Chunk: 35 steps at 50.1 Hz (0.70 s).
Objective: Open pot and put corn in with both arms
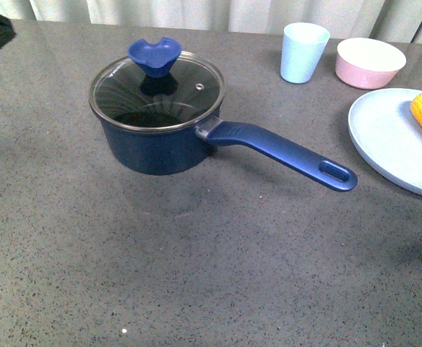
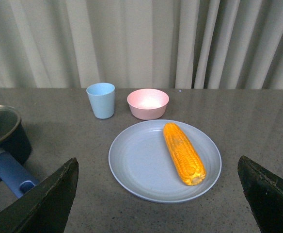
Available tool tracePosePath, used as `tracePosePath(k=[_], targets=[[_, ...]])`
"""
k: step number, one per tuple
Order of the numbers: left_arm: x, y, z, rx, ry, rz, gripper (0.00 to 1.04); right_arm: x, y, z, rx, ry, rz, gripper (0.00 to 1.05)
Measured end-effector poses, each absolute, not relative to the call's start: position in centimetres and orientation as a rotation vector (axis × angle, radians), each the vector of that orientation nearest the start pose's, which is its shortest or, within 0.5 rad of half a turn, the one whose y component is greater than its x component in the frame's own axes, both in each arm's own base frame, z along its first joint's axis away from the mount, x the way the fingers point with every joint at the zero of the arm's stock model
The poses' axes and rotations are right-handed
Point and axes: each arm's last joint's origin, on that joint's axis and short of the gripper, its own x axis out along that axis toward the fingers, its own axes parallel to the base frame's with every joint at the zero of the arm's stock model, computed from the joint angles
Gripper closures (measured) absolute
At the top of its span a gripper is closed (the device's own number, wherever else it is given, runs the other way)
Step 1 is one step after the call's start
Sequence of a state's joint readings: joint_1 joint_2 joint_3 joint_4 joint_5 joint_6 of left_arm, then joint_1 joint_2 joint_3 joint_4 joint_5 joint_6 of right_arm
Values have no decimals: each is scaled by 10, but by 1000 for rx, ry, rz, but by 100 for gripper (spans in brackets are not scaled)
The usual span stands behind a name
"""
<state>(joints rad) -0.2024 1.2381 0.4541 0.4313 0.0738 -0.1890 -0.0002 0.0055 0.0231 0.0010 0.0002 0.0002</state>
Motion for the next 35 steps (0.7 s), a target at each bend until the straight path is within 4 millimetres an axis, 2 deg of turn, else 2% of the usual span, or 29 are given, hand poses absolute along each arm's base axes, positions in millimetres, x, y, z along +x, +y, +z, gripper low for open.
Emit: tracePosePath(k=[11, 20, 35], targets=[[264, -73, 175, -150, 408, -250, 9, 97, 0, 171, 0, -19, 0, 9], [278, -89, 159, -122, 446, -269, 9, 97, 0, 171, 0, -19, 0, 9], [297, -113, 147, -98, 467, -289, 9, 97, 0, 171, 0, -19, 0, 9]])
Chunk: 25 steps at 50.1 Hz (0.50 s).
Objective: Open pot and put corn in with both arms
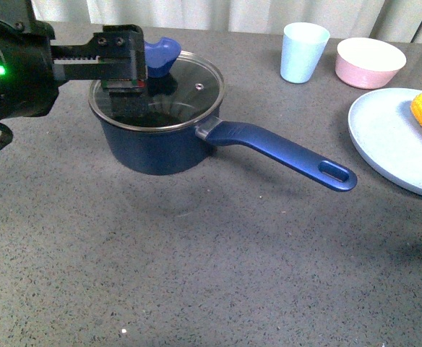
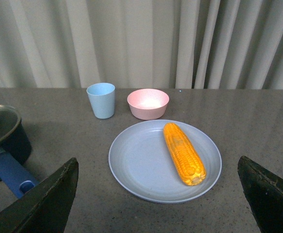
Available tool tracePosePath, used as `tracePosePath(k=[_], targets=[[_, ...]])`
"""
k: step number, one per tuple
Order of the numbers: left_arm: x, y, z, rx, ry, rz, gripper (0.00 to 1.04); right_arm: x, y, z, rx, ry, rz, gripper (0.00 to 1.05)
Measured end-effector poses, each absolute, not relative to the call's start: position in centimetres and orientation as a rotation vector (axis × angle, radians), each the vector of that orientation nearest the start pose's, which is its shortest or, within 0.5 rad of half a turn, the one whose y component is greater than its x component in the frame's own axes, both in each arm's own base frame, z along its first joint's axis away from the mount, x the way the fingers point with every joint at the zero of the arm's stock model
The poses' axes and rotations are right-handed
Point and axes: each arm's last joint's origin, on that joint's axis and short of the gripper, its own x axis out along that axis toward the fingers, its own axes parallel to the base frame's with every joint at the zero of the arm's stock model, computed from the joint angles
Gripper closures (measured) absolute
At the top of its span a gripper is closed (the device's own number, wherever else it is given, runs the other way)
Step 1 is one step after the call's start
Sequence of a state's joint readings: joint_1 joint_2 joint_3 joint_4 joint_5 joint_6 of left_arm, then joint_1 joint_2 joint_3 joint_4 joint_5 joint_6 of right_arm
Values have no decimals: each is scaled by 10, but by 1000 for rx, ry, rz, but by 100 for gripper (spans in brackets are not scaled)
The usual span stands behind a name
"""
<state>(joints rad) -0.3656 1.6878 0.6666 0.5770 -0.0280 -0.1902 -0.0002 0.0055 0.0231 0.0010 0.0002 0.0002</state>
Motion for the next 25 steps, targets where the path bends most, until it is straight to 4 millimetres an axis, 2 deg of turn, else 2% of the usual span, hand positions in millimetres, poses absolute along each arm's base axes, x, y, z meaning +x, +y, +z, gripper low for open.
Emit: tracePosePath(k=[13, 25], targets=[[314, -135, 144, -82, 455, -305, 9, 97, 0, 171, 0, -19, 0, 9], [330, -145, 151, -72, 423, -304, 9, 97, 0, 171, 0, -19, 0, 9]])
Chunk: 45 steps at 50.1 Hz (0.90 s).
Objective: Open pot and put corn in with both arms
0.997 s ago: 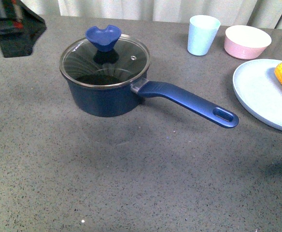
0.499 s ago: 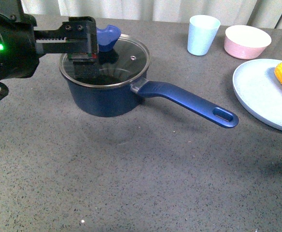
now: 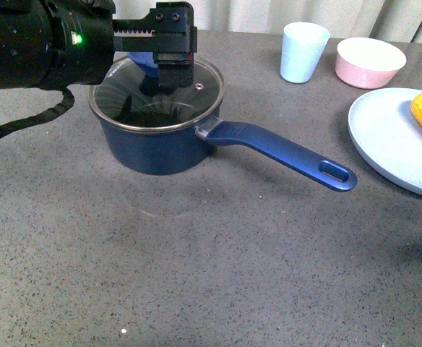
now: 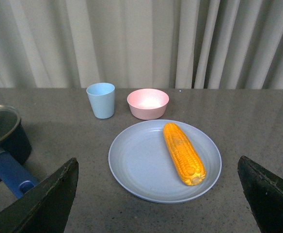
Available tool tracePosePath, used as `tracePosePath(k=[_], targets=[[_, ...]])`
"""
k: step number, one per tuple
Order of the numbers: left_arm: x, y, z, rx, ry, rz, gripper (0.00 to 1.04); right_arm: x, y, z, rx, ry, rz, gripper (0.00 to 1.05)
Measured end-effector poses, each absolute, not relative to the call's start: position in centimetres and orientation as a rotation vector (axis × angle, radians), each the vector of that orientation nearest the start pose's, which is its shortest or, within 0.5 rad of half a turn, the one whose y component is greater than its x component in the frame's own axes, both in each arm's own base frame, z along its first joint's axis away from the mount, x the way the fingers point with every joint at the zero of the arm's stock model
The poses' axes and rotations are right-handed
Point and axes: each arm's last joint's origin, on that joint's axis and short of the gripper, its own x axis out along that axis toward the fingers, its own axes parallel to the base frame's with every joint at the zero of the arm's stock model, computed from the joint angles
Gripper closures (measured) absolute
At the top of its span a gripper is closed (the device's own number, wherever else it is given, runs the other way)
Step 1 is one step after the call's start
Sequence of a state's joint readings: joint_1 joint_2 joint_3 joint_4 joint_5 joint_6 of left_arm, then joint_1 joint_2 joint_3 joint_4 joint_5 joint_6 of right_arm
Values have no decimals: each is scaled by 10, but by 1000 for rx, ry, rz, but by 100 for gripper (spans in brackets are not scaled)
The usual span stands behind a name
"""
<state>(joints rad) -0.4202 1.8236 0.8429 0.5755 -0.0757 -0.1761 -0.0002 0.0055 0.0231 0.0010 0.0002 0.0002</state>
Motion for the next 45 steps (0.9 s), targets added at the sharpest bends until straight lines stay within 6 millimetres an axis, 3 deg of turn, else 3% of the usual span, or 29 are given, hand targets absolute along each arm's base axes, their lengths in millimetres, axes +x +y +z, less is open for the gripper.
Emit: tracePosePath(k=[16, 45], targets=[[345, -160, 151, -45, 425, -309, 9, 97, 0, 171, 0, -19, 0, 9], [363, -168, 144, -15, 438, -274, 9, 97, 0, 171, 0, -19, 0, 9]])
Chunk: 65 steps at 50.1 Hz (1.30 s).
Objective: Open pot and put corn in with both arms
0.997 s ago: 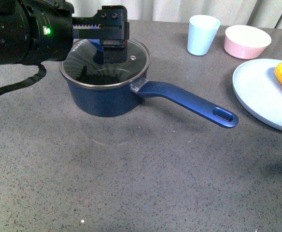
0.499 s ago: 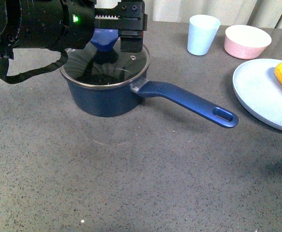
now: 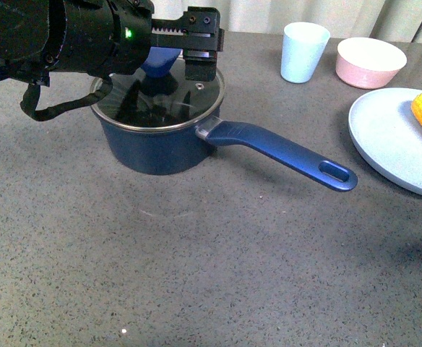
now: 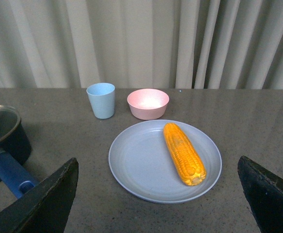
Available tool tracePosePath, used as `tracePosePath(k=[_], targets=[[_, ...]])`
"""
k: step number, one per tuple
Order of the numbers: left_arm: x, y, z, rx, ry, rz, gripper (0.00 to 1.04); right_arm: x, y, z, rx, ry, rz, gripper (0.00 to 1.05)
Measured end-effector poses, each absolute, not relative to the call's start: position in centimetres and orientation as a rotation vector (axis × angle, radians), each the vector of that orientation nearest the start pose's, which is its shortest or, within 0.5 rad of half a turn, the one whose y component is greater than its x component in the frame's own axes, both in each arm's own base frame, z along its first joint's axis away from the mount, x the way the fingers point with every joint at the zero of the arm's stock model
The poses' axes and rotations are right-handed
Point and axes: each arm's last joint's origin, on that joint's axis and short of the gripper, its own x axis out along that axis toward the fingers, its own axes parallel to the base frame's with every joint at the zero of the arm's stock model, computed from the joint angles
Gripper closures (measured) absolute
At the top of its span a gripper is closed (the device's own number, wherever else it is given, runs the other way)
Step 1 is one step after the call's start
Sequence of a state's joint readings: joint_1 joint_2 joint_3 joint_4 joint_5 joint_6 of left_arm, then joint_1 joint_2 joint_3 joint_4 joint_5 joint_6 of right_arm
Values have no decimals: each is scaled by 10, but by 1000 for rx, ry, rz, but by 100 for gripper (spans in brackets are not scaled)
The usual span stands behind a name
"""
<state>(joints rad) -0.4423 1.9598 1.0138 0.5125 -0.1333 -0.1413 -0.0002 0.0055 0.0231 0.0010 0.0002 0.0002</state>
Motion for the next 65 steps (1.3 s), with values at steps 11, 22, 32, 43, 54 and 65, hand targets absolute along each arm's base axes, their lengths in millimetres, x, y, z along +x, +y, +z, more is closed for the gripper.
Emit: tracePosePath(k=[11, 22, 32, 43, 54, 65], targets=[[368, -170, 138, -5, 452, -264, 9, 97, 0, 171, 0, -19, 0, 9], [371, -170, 130, 13, 474, -248, 9, 97, 0, 171, 0, -19, 0, 9], [372, -170, 131, 30, 467, -237, 26, 97, 0, 171, 0, -19, 0, 9], [372, -171, 131, 53, 469, -229, 45, 97, 0, 171, 0, -19, 0, 9], [366, -170, 150, 43, 437, -235, 46, 97, 0, 171, 0, -19, 0, 9], [352, -138, 196, -19, 311, -179, 46, 97, 0, 171, 0, -19, 0, 9]])
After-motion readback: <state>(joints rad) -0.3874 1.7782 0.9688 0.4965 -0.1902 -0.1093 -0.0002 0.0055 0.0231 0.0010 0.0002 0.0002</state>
